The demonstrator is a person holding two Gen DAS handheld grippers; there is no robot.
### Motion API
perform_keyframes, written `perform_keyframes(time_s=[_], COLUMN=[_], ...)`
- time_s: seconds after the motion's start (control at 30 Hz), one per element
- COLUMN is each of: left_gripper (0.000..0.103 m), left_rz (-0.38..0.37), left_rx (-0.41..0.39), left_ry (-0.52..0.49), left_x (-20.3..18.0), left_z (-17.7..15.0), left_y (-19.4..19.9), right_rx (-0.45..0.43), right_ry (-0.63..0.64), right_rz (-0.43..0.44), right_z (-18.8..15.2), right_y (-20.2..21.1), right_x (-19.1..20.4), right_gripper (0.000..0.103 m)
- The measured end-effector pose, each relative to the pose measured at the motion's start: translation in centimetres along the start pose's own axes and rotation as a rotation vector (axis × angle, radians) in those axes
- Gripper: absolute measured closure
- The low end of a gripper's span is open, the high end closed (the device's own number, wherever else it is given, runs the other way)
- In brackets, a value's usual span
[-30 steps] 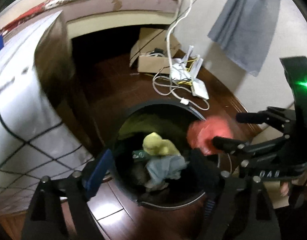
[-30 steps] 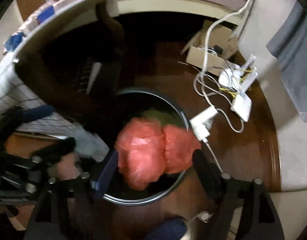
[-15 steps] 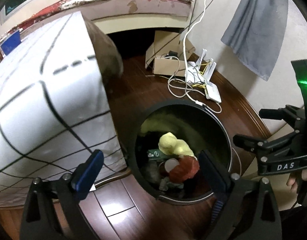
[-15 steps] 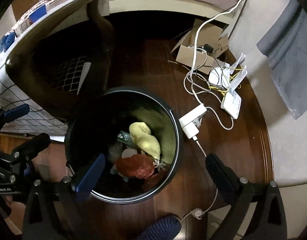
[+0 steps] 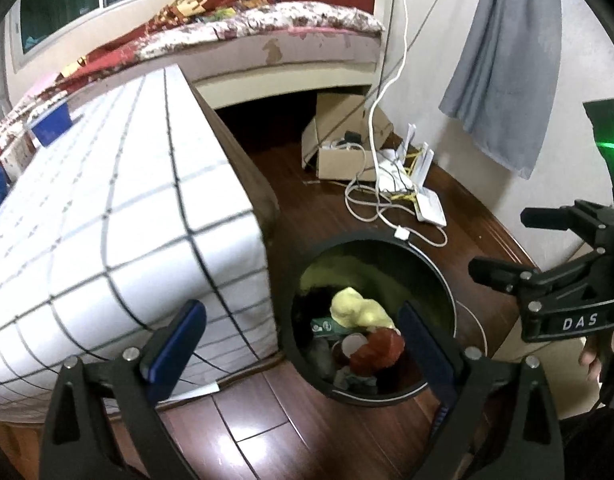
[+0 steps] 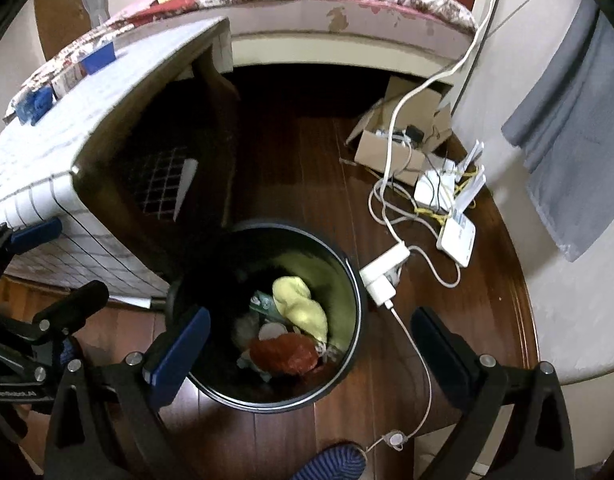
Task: Collect trash
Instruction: 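Move both open tools back toward the items on the table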
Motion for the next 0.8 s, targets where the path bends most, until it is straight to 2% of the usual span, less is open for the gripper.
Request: perform_keyframes(time_s=[0.37,0.8], left_gripper=[0.005,0.005], left_rz=[0.078,0.191], left_rx=[-0.074,-0.147], left_ry=[-0.020,-0.009], left_x=[3.5,10.2], left_z=[2.4,5.2], left_y=[3.2,6.8], right_rx=[-0.080,-0.182], right_ry=[0.014,0.003], right_rz=[0.041,0.115], right_z=[3.4,8.6], right_y=[2.1,3.1], right_x=[2.8,7.5], right_gripper=[0.001,0.001])
Point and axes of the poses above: each gripper's, at about its wrist camera, not at the fingertips, and y roughly against the way its jaws point, x to its left, z to its top, the point moved 5 cm from there along -y, roughly the way its jaws point, and after that the axes turned 12 degrees about -x, right-handed, at the moved point
